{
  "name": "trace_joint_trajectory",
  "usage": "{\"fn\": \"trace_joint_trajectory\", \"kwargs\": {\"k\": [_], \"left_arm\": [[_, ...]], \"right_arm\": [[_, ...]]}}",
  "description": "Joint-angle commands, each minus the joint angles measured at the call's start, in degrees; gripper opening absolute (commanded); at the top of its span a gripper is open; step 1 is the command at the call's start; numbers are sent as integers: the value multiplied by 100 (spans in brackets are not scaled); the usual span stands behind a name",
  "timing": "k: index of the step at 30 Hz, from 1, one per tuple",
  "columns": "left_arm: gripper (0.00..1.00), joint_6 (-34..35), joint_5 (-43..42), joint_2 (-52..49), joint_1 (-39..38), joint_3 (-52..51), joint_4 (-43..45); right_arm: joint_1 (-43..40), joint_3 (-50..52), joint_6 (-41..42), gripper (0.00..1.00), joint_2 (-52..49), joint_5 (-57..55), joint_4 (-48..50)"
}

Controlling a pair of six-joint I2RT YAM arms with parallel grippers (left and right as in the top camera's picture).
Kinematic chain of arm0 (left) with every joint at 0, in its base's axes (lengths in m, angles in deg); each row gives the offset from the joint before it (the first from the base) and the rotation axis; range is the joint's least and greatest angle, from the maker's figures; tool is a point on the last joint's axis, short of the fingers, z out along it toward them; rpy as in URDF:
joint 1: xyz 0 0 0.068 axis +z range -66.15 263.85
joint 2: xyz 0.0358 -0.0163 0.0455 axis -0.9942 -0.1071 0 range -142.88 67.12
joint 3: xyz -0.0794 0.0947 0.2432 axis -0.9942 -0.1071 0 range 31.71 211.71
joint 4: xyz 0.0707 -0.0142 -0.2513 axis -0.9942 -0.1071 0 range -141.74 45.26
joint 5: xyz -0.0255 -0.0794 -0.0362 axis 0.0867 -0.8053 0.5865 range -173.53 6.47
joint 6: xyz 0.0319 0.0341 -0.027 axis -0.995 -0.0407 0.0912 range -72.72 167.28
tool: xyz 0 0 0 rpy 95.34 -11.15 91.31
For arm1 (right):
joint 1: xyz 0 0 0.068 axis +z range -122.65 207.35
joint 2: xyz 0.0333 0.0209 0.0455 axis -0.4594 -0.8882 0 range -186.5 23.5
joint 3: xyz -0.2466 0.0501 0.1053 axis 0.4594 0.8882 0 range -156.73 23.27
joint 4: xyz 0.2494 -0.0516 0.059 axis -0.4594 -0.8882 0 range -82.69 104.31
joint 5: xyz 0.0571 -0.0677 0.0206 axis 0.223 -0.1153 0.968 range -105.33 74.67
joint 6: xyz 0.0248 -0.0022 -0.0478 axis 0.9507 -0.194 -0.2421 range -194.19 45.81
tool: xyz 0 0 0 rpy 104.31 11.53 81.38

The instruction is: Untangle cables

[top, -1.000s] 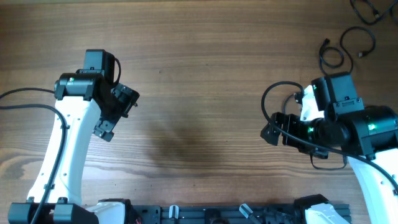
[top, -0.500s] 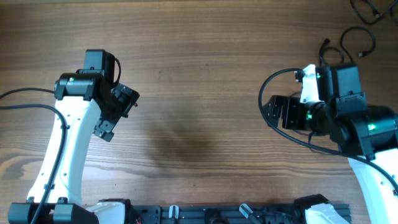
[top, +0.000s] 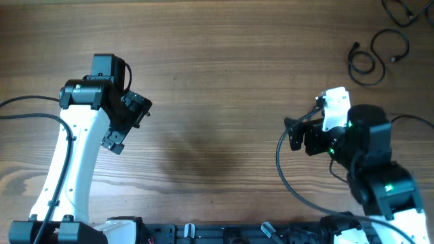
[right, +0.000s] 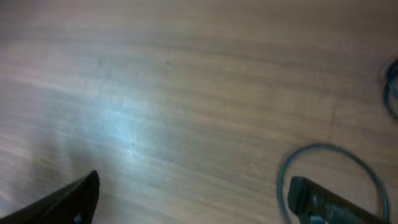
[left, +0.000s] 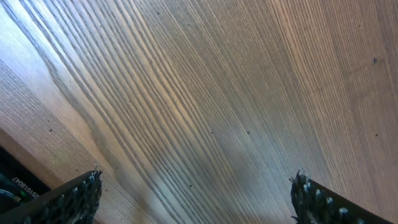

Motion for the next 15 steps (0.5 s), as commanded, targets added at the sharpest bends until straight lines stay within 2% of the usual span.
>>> {"fn": "trace_joint_trajectory", "kwargs": {"k": [1,10,15], "left_arm": [[100,11,79,-24,-24,2,2],[100,11,79,-24,-24,2,2],[100,11,79,-24,-24,2,2]], "right_arm": [[-15,660,-308,100,654,-310,671],[-420,2754,-251,100,2647,-313,2697],[-531,3550,81,100,3449,-332,3003]]}}
